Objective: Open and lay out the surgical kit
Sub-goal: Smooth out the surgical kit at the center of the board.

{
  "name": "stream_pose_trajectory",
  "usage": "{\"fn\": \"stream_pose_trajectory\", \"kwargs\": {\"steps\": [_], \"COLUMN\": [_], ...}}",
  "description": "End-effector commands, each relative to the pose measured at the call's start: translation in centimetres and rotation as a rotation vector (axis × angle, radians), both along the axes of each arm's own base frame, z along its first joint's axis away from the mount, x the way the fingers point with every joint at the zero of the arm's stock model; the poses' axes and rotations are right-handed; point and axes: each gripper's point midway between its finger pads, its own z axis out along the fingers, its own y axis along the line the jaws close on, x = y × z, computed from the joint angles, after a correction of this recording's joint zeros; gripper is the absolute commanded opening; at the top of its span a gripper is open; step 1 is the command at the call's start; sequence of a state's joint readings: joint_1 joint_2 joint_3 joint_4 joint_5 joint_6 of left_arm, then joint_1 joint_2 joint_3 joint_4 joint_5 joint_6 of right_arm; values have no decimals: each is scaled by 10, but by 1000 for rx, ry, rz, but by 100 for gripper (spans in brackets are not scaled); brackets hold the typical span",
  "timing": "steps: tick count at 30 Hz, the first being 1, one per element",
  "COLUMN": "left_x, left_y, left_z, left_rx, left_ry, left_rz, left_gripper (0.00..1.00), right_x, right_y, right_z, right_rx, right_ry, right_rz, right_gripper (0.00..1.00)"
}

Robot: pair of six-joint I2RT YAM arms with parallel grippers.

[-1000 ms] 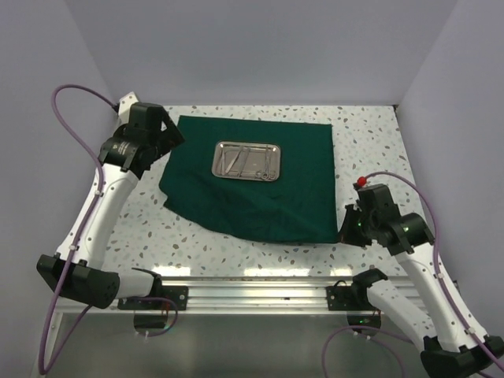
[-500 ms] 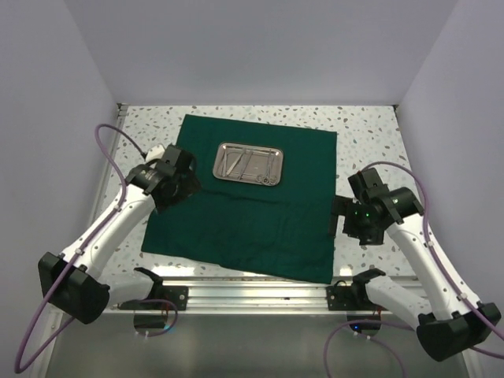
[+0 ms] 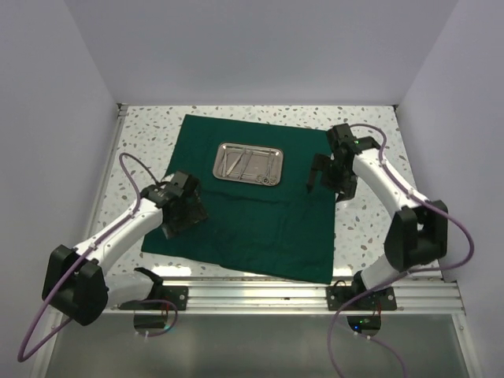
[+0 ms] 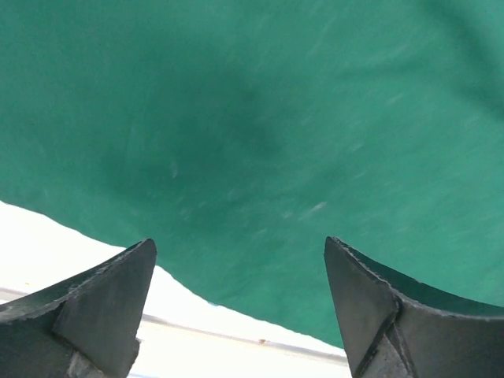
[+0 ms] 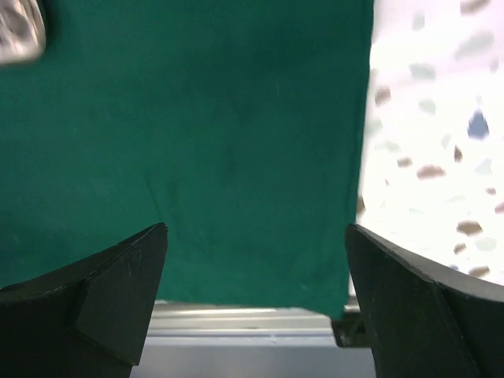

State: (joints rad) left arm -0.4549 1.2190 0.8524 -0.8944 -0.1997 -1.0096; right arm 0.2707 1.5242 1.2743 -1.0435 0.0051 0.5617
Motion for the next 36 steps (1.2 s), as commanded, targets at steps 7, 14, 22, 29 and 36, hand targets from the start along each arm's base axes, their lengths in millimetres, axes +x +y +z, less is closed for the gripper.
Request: {"fn": "stream_pose_trajectory", "kwargs": {"steps": [7,14,22,29,36], "left_x": [-27,-39,-64,-80,-45], "left_y": [-9,-2,-9,-16,-25], "left_z": [-49,-74,-64,-43,-1], "left_rx": [-60,-2,-67,-133,-111], "left_ry": [104,199,282,311,245], "left_rz": [-23,-57,-72,-75,-137], "left_gripper": [63,17,0,0,100], "right_x": [158,198,237,263,246], "right_y": [-11,-13,-7,-5,-11], "right_z": [-21,-78,-129,-148,-136], "right_rx": [19,4,41,58,62], "right_ry": [-117,-45,-42,-73,-74], "right_rz": [-80,-95,-132,-155,-156], "right_gripper": [96,94,92,91,91]}}
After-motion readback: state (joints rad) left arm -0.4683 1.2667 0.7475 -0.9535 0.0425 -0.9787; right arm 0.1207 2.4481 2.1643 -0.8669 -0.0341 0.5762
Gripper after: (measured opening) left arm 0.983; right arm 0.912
